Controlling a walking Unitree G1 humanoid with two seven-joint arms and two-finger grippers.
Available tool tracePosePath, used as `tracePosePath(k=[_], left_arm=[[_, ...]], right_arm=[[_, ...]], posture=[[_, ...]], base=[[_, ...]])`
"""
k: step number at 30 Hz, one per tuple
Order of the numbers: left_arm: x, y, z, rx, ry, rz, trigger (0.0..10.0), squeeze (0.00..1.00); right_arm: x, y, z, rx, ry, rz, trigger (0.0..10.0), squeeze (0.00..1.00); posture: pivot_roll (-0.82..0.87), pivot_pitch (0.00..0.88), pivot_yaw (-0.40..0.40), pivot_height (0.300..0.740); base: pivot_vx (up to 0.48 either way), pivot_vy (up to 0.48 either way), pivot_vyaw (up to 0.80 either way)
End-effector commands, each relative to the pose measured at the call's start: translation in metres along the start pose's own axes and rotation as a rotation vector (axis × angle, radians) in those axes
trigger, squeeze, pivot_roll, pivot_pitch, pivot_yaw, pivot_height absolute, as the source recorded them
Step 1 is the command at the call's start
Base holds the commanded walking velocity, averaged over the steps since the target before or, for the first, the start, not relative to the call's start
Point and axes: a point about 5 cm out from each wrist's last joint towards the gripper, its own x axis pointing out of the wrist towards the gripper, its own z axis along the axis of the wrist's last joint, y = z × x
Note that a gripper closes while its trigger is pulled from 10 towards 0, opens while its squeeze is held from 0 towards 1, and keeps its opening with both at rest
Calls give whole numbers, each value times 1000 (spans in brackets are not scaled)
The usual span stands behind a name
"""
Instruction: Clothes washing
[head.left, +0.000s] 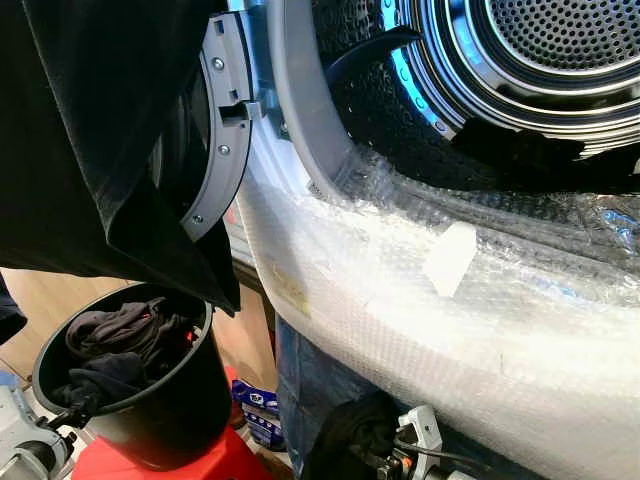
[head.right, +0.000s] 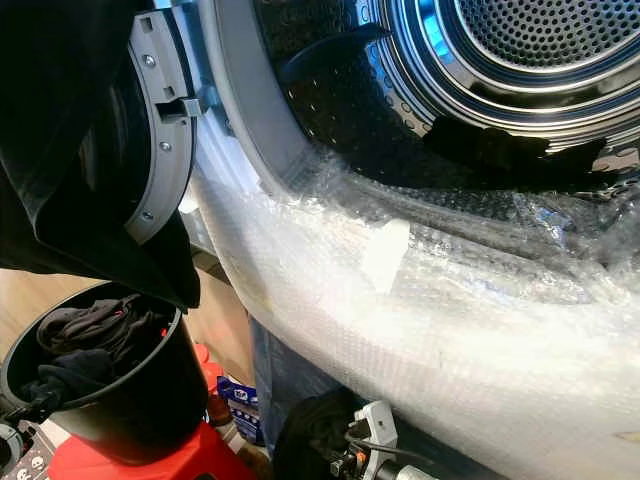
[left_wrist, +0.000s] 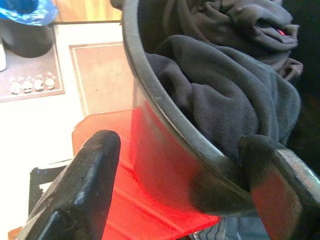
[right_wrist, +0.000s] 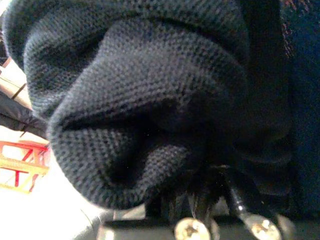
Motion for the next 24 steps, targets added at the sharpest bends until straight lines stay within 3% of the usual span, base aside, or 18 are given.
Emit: tracePosePath(k=[1,9,14,24], left_arm=[[1,3,-1,-29,4,27,10000,0],[4,-5,-6,-45,18,16,10000,0],[8,-17,5,-112,-5,-33,10000,0],[14,-31,13,-85,-3,-91,10000,0]], right_arm=[[3,1,6,-24,-14,13,0,0],[4,3,6,-26,-15,21,0,0],[6,5,7,-31,-20,34,0,0],[8,5,10,-40,-24,32,0,0]], posture=[[72,0,64,740],[66,0,64,740],[68,0,62,740],[65,8,56,740]], base=[[0,0,0],[0,0,0],[0,0,0],[0,0,0]])
